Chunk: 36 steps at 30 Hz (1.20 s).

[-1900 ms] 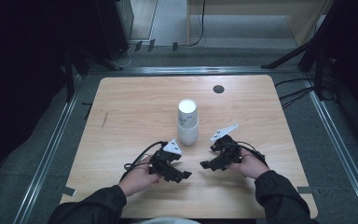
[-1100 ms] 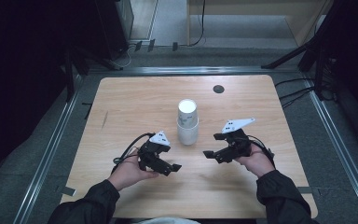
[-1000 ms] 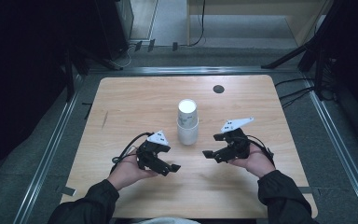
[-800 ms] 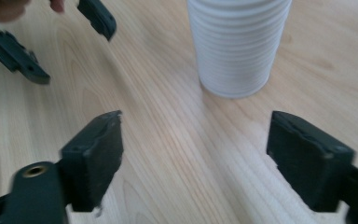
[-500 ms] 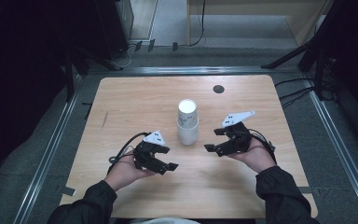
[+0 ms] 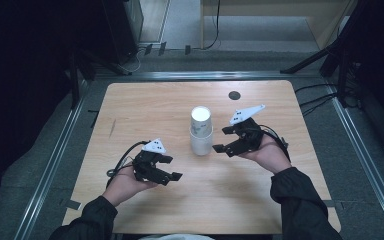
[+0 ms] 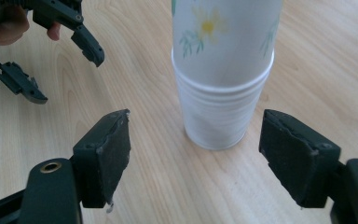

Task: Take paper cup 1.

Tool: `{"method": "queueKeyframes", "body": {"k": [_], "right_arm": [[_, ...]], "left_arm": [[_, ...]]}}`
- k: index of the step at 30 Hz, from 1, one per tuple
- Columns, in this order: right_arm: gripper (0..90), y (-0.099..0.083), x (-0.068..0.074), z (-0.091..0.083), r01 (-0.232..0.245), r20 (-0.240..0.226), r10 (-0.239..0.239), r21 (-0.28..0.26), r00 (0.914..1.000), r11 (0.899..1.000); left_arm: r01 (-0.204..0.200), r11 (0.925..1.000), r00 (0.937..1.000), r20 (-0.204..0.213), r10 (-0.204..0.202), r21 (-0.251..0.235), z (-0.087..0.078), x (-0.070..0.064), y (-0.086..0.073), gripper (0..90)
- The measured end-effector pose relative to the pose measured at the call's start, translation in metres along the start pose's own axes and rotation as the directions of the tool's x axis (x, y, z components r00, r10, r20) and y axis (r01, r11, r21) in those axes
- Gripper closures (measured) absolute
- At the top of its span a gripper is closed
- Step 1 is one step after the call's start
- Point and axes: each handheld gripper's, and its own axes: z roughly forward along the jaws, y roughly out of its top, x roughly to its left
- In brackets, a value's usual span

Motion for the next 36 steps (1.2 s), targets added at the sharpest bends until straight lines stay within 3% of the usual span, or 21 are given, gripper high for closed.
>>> {"method": "queueKeyframes", "body": {"k": [3,7,18,27,36], "right_arm": [[23.3,0.018,-0.004,0.001,0.022,0.017,-0.023,0.03,0.9996,0.999],[23.3,0.029,-0.009,0.004,0.015,0.021,-0.016,0.059,0.9996,0.998],[21.5,0.069,-0.014,0.032,0.071,0.013,-0.074,0.156,0.9972,0.985],[24.4,0.076,-0.01,0.047,0.076,0.026,-0.082,0.179,0.9963,0.981],[28.8,0.073,-0.011,0.043,0.061,0.038,-0.069,0.176,0.9969,0.983]], "left_arm": [[0.009,1.0,0.9999,-0.011,-0.009,-0.002,-0.004,0.0,-0.003,26.2],[0.009,1.0,0.9999,-0.014,-0.009,0.005,-0.005,-0.001,-0.006,26.2],[0.008,0.9998,0.9998,-0.017,-0.008,0.019,-0.008,-0.003,-0.013,26.2],[-0.019,0.9988,0.9997,-0.012,0.02,0.046,-0.004,-0.007,-0.015,26.3],[-0.029,0.9982,0.9995,-0.011,0.029,0.053,-0.002,-0.007,-0.014,26.3]]}}
